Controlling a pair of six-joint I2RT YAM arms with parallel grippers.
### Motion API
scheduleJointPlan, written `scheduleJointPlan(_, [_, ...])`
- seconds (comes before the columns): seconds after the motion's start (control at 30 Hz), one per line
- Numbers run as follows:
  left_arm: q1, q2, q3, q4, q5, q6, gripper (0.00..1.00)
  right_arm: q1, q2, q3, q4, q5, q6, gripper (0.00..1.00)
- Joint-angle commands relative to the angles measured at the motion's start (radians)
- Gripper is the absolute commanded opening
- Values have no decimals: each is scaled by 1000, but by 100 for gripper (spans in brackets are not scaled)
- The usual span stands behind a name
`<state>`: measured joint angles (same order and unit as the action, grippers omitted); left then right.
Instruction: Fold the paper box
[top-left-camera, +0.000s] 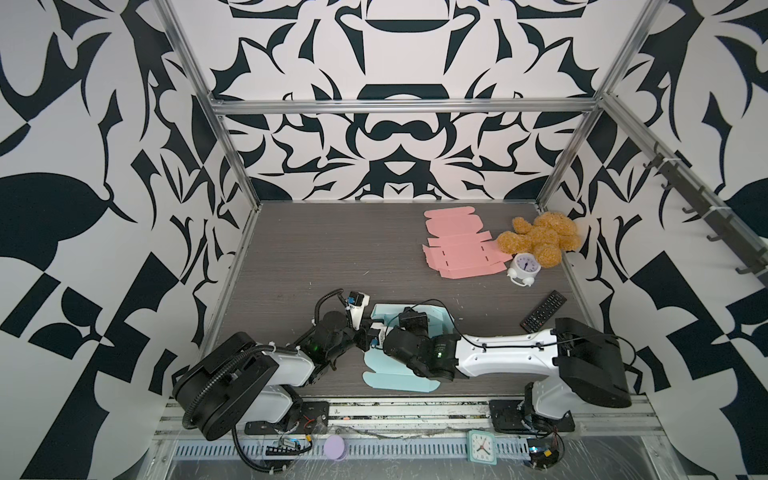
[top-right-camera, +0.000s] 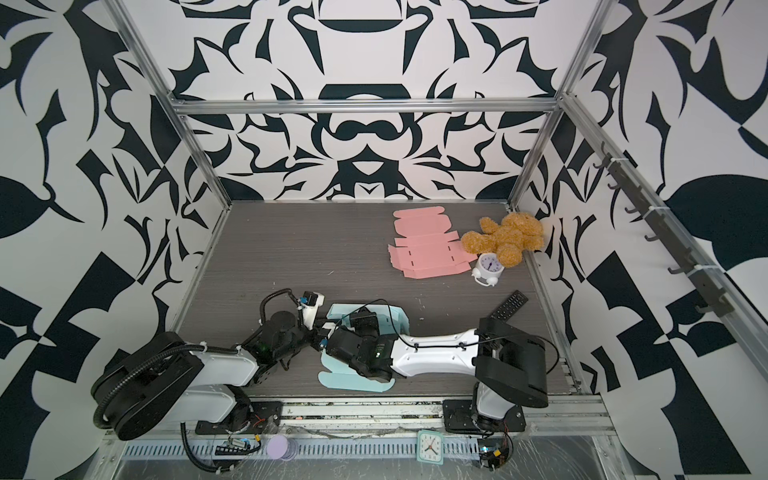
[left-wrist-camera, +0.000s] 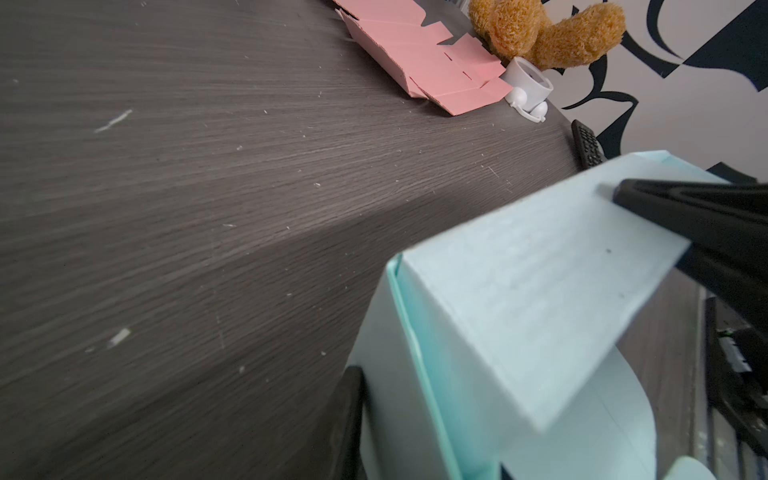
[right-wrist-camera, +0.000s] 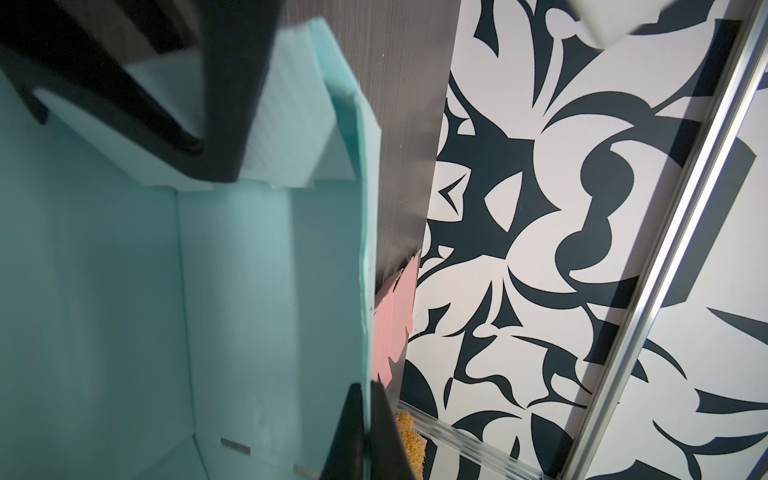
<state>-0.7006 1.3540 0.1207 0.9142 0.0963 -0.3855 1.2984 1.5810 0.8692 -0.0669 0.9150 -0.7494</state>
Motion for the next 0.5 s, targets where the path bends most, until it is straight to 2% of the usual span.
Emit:
scheduleJointPlan(0.0, [-7,-4,-10,28,-43,15,27,20,-44,31,-58,-47,73,10])
scheduleJointPlan(0.27, [-31,-11,-9,21,-88,47,23,28,-125,44,-152,-130,229,28])
scheduleJointPlan(0.47, [-48,-45,5,-46,-115,77,22,34,-287,43,-194,-298,433,50])
